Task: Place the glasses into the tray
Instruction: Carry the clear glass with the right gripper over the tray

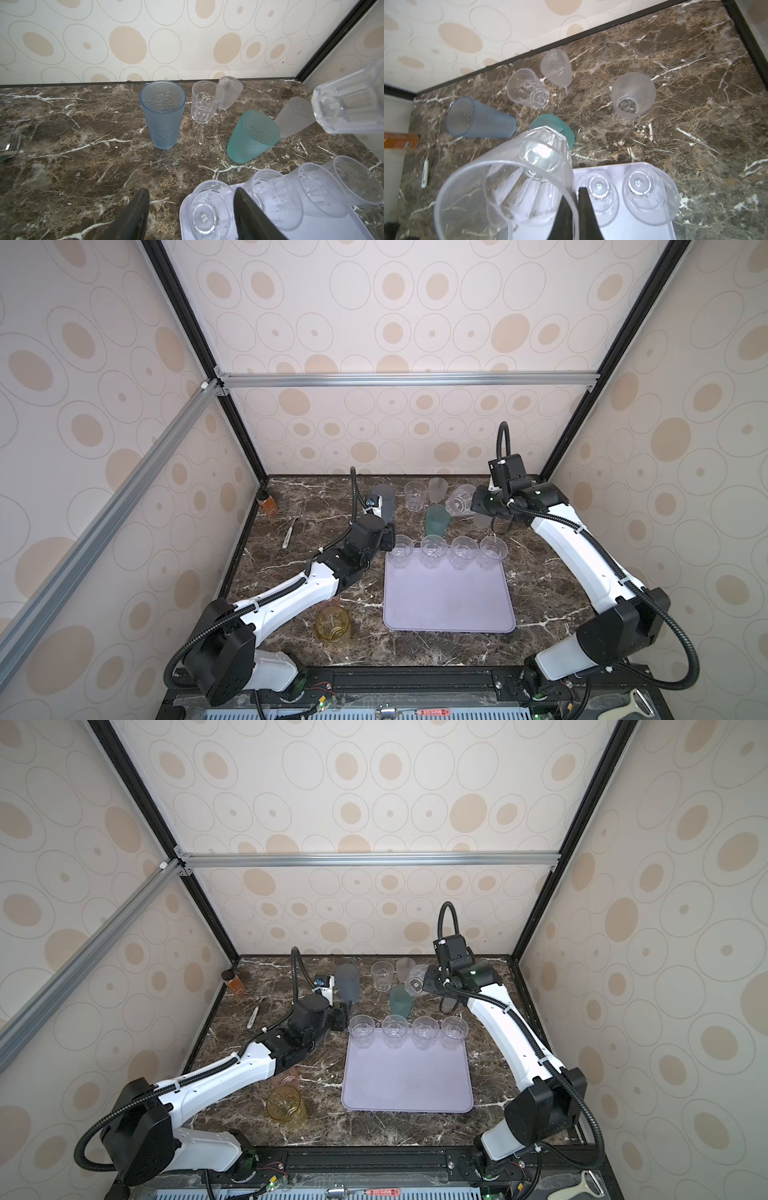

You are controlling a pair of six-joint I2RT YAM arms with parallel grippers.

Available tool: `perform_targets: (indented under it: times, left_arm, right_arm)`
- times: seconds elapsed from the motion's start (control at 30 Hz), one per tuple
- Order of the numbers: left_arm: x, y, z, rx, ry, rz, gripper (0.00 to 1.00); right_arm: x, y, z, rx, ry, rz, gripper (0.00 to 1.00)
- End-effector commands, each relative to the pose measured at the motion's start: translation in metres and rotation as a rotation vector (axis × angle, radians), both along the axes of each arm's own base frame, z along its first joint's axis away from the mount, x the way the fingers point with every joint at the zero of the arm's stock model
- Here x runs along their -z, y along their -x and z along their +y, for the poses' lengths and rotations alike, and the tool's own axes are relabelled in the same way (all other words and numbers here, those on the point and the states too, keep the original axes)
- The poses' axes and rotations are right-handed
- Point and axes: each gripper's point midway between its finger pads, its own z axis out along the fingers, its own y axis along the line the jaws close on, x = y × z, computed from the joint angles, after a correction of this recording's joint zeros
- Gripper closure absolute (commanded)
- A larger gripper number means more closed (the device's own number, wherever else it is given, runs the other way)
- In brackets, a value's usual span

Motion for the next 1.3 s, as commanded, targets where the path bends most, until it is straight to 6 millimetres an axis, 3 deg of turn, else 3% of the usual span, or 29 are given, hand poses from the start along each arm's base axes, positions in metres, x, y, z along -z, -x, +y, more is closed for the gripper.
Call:
perform_targets:
  times: [0.0,0.3,0.5,0.67,0.9,1.27]
  left_arm:
    - [-0.017,0.004,0.008,-0.028,0.0,-0.031,0.36]
    - [0.0,0.02,0.027,-0.063,0.002,-0.002,0.36]
    - [0.012,0.028,0.04,-0.092,-0.024,0.012,0.35]
    - [0.021,0.029,0.045,-0.104,-0.045,0.02,0.35]
    - [0.027,0.027,0.049,-0.121,-0.079,0.023,0.34]
    - [0.026,0.024,0.056,-0.14,-0.082,0.005,0.34]
  right_arm:
    - [0.018,0.039,0.019,-0.14,0.071,0.092,1.0]
    - [0.037,0.107,0.085,-0.389,0.129,0.183,1.0]
    - [0.08,0.134,0.123,-0.463,0.141,0.266,1.0]
    - [0.113,0.13,0.143,-0.471,0.142,0.31,1.0]
    - [0.143,0.112,0.158,-0.471,0.195,0.347,1.0]
    - [0.168,0.093,0.168,-0.464,0.286,0.397,1.0]
